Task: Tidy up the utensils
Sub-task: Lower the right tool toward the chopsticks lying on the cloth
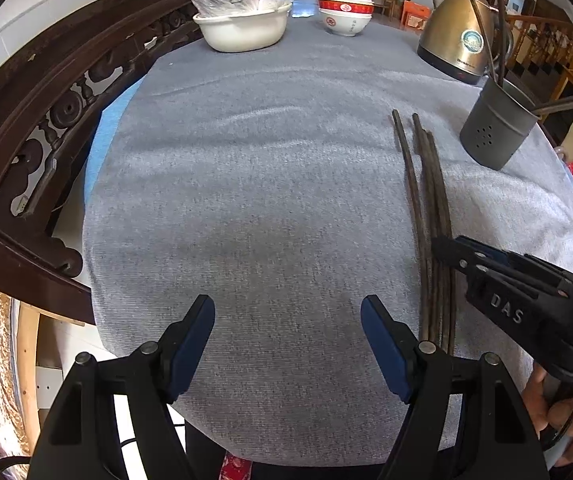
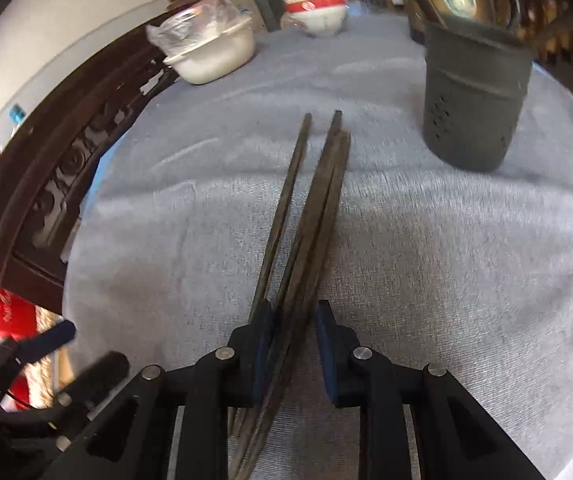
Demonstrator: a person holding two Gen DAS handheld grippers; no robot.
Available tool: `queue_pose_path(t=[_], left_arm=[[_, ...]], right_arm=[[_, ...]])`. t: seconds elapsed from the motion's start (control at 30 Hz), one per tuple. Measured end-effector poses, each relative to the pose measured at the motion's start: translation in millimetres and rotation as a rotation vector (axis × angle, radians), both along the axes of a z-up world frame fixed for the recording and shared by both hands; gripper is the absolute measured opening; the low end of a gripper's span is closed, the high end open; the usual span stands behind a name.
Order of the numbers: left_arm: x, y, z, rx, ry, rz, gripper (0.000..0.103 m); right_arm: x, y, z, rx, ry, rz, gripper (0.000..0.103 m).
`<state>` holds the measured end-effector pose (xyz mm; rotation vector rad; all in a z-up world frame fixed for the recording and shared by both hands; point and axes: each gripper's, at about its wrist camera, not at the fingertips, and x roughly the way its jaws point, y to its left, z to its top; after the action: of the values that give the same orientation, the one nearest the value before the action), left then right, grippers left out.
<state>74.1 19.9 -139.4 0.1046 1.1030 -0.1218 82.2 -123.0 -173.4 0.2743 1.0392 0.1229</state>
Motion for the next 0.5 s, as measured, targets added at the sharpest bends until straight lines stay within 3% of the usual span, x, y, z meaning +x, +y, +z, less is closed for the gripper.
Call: queue_pose_path(t=[0.07, 0.2, 0.3, 0.5], left_arm=[[1, 2, 0, -0.006, 0.003, 0.008, 0.076], [1, 3, -1, -0.009, 0.005, 0.009, 0.076], [0, -1, -2, -0.011, 0.011, -0.001, 0.076], [0, -3, -4, -0.016, 0.016, -0.013, 0.076]], right_arm=[[-3, -8, -1, -0.023, 0.005, -0.033, 0.025], [-11, -27, -2, 0.035, 0.023, -0.049, 0.024], [-21, -35, -2, 0.0, 0.019, -0.061, 0.024], [-31, -74, 6, 0.121, 0.013, -0.138, 0.026]])
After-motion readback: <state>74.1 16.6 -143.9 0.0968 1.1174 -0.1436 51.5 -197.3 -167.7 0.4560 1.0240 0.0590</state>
